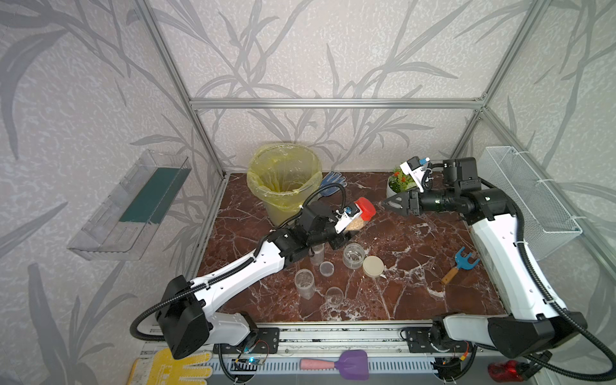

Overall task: Empty expired oatmeal from jars
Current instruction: Unscrew the lid from the jar.

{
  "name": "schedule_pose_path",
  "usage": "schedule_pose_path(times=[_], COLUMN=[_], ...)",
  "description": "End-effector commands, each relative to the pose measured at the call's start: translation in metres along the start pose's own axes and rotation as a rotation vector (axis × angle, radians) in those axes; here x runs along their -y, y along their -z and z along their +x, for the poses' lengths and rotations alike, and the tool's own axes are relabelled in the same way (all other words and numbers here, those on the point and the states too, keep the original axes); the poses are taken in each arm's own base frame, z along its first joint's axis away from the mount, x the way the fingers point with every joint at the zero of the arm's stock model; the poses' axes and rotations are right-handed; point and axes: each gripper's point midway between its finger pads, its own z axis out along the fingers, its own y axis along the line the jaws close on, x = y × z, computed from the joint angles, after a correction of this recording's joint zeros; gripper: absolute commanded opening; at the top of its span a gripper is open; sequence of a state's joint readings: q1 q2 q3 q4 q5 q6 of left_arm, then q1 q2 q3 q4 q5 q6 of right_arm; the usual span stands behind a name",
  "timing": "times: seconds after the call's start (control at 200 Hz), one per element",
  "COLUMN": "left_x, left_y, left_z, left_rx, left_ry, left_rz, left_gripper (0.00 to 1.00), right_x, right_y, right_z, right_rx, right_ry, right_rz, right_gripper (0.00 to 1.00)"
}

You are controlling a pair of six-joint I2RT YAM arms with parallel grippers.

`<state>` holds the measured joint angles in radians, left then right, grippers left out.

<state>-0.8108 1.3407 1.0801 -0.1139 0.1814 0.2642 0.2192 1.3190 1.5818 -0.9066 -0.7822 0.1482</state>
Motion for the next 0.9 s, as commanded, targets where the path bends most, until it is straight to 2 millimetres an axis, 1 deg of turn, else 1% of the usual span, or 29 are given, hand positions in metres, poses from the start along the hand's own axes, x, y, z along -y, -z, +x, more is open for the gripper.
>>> schedule_pose_path(times=[0.0, 0.05, 0.115, 0.185, 0.27, 0.315, 0.365, 0.44, 0.565, 0.655, 0.775, 0.9], left_x=[-0.009, -0.009, -0.008, -0.009, -0.009, -0.008, -0.007, -0.007, -0.007, -0.007, -0.009, -0.01], left_y=[0.004, 0.003, 0.001, 0.0, 0.0, 0.0, 0.0, -0.002, -0.001, -0.002, -0.002, -0.003], left_z=[-0.023, -0.023, -0.022, -0.021, -0.023, -0.023, -0.023, -0.02, -0.021, -0.021, -0.022, -0.022], left_rx=[0.039, 0.036, 0.032, 0.031, 0.041, 0.043, 0.044, 0.036, 0.039, 0.039, 0.041, 0.038], left_ry=[-0.06, -0.069, -0.074, -0.076, -0.077, -0.076, -0.078, -0.081, -0.086, -0.088, -0.088, -0.088], left_rz=[-0.051, -0.051, -0.052, -0.056, -0.056, -0.053, -0.05, -0.051, -0.052, -0.056, -0.064, -0.066], left_gripper=[0.03, 0.03, 0.03, 0.03, 0.03, 0.03, 0.03, 0.03, 0.03, 0.03, 0.03, 0.03], right_x=[-0.013, -0.015, -0.017, -0.014, -0.009, -0.007, -0.007, -0.006, -0.002, -0.005, -0.013, -0.013], right_y=[-0.001, -0.006, -0.013, -0.021, -0.027, -0.03, -0.034, -0.043, -0.054, -0.062, -0.072, -0.073], right_z=[-0.006, -0.01, -0.012, -0.007, -0.006, -0.006, -0.006, -0.002, 0.002, 0.003, 0.011, 0.019], right_rx=[0.082, 0.113, 0.103, 0.066, 0.05, 0.053, 0.05, 0.026, 0.0, -0.02, -0.069, -0.09], right_ry=[-0.254, -0.286, -0.316, -0.326, -0.334, -0.331, -0.369, -0.381, -0.403, -0.411, -0.411, -0.405], right_rz=[0.09, 0.089, 0.091, 0.148, 0.183, 0.178, 0.164, 0.161, 0.151, 0.125, 0.097, 0.099], right_gripper=[0.81, 0.82, 0.83, 0.84, 0.85, 0.86, 0.86, 0.86, 0.86, 0.84, 0.81, 0.76])
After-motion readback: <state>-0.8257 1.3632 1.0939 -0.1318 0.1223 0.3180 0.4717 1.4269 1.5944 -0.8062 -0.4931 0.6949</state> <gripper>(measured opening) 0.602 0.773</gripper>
